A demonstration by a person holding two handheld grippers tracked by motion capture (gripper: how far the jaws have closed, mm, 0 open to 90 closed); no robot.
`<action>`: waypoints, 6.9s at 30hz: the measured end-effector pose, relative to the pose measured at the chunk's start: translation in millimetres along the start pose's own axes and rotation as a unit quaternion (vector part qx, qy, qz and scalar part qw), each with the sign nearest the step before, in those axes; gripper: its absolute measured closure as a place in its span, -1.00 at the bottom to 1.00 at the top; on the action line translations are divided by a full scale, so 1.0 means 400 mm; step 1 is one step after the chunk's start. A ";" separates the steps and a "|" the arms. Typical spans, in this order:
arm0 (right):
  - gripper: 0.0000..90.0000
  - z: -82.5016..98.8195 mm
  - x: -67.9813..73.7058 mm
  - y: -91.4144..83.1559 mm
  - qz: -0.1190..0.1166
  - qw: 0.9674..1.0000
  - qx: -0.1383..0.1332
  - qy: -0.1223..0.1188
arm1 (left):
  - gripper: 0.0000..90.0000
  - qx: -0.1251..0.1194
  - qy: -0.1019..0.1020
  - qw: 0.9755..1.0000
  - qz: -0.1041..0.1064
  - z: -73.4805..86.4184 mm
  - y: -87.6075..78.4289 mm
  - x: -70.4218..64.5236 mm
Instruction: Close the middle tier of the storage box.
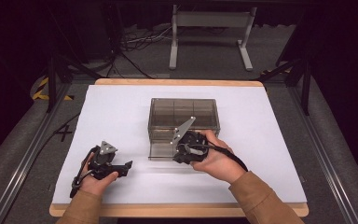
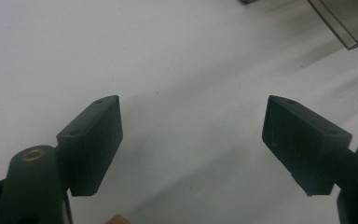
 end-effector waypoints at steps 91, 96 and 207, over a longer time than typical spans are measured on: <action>0.93 0.107 -0.108 0.044 -0.002 0.995 0.060 0.086 | -0.54 0.004 0.002 1.000 0.001 0.002 0.003 -0.002; 1.00 0.104 -0.101 0.019 0.010 0.996 0.045 0.077 | -0.54 0.004 0.002 1.000 0.003 0.000 0.004 -0.002; 1.00 0.148 -0.009 0.075 0.010 0.996 0.083 0.021 | -0.54 0.003 0.014 1.000 0.006 -0.018 0.016 -0.017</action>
Point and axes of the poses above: each handheld gripper's, and its own axes: y roughly forward along the jaws, z roughly out of its underside, x roughly to its left, the point moved 7 cm from there along y, roughly forward along the jaws, and after that the axes turned 13 degrees about -y, right-handed, at the moved point
